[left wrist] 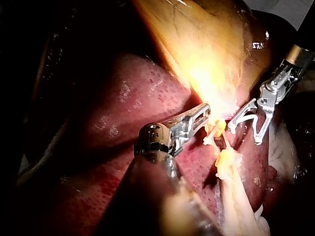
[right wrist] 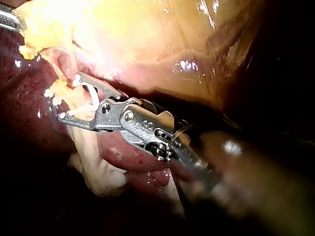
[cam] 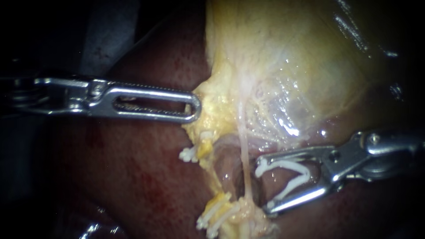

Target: Clipping first clip right tube

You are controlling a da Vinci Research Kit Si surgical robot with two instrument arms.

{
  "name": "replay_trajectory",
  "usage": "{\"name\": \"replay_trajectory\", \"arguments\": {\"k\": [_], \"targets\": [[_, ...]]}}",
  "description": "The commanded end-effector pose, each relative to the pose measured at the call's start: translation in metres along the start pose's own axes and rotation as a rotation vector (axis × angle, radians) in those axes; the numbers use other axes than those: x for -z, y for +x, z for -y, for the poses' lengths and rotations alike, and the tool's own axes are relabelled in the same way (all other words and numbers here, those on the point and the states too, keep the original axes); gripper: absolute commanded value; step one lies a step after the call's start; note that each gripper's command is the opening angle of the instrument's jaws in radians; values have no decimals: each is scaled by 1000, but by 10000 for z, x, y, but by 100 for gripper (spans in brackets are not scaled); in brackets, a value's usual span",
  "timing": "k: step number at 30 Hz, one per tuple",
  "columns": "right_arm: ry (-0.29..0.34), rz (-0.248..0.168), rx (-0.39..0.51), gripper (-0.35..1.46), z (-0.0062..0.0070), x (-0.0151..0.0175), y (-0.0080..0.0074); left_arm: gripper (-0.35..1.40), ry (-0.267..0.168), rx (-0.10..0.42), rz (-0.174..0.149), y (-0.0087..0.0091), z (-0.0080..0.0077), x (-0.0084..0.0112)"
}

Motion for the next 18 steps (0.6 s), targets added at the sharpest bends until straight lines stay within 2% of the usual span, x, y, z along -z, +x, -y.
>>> {"name": "replay_trajectory", "arguments": {"k": [1, 18], "targets": [[7, 3, -2, 59, -1, -1, -2, -35, 0, 0, 0, 0, 1, 0], [-5, 6, -15, 58, -30, -12, -23, -35, -1, 0, 1, 1, 3, 0]]}}
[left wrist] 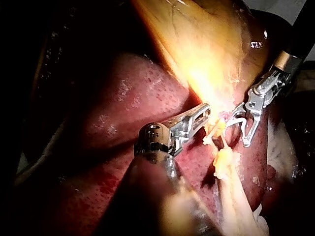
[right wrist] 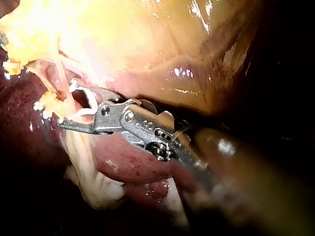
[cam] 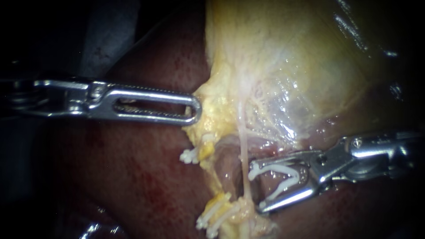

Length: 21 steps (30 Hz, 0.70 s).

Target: Clipping first clip right tube

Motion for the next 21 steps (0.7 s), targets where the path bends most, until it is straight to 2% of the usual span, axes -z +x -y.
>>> {"name": "replay_trajectory", "arguments": {"k": [1, 10, 21], "targets": [[-1, 2, 0, 58, -1, -2, 0, -35, 0, 0, 0, 0, 0, 0], [-8, 8, 0, 58, -9, -15, 0, -35, -1, 0, 0, 0, 1, -1], [10, 16, -26, 53, -12, -24, 5, -35, -1, 0, 1, 0, 1, -1]]}}
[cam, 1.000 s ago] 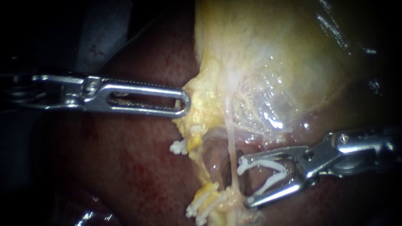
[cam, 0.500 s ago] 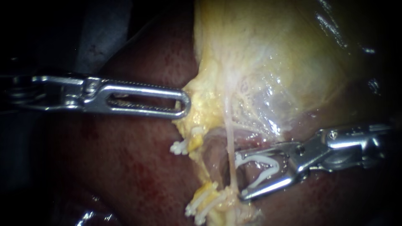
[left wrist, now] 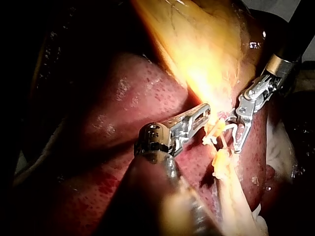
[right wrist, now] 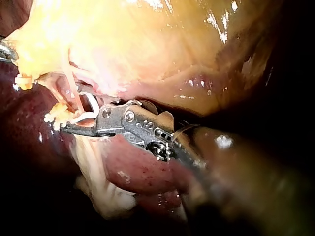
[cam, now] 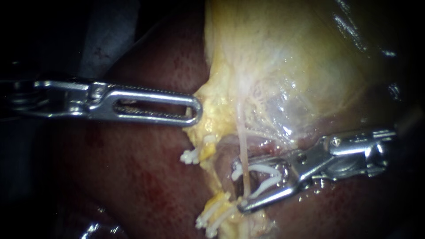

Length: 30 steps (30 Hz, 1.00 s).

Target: Clipping first clip right tube

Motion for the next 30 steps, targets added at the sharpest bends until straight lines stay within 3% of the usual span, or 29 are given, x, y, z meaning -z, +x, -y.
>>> {"name": "replay_trajectory", "arguments": {"k": [1, 6, 11, 15, 19, 30], "targets": [[0, -1, -3, 52, 0, 0, 1, -35, 0, 0, 0, 0, 0, 0], [3, -1, -25, 46, 0, 1, 0, -35, 0, 0, 0, 0, 0, 0], [29, 11, -49, 25, 0, 4, -1, -35, 0, 0, 0, 0, 0, 0], [45, 19, -54, 3, -3, 8, -1, -35, 0, 0, 0, 0, 0, 0], [71, 30, -104, -32, -5, 14, 0, -35, 0, 0, 0, 0, 0, 0], [71, 31, -138, -35, -6, 20, 4, -35, 0, 0, 0, 0, 0, 0]]}}
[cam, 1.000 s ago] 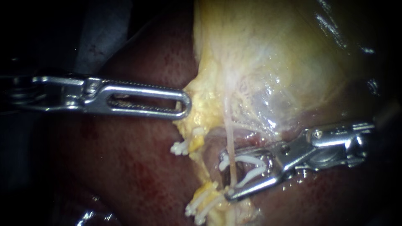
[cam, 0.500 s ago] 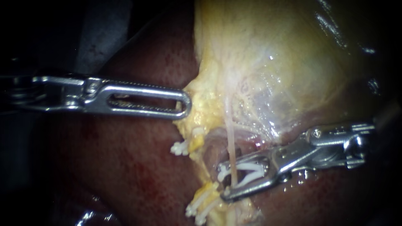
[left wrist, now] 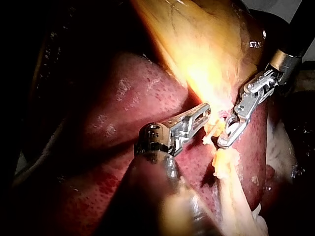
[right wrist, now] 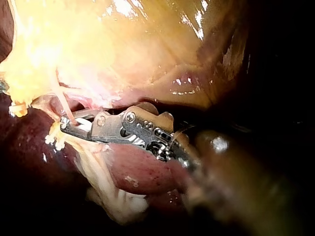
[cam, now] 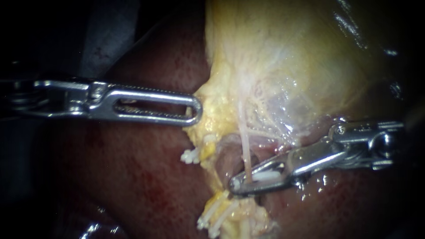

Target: Clipping first clip right tube

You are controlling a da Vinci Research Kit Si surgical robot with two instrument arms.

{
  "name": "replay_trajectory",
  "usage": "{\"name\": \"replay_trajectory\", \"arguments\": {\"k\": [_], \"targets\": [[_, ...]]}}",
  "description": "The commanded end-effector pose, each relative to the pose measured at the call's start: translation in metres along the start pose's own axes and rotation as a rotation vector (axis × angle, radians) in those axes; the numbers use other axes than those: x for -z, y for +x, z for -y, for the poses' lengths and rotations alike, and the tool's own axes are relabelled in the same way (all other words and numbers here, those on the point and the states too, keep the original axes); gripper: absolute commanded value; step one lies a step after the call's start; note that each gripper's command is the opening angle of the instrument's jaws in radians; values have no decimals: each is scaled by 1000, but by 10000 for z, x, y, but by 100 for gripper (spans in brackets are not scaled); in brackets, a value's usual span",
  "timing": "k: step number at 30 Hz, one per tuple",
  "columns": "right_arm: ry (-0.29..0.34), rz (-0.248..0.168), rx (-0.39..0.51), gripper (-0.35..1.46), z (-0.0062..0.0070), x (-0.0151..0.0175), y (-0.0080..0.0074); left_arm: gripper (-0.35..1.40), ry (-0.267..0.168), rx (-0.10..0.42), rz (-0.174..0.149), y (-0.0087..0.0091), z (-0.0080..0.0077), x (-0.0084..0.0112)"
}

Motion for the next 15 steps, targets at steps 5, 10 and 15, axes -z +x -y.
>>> {"name": "replay_trajectory", "arguments": {"k": [5, 10, 15], "targets": [[1, 1, 1, -35, 0, 0, -1, -35, 0, 0, 0, 0, 0, 0], [-1, 0, -9, -35, 1, -2, -3, -35, 0, 0, 0, 0, 0, 0], [0, 1, -8, -35, 1, -2, -4, -35, 0, 0, 0, 0, 0, -1]]}}
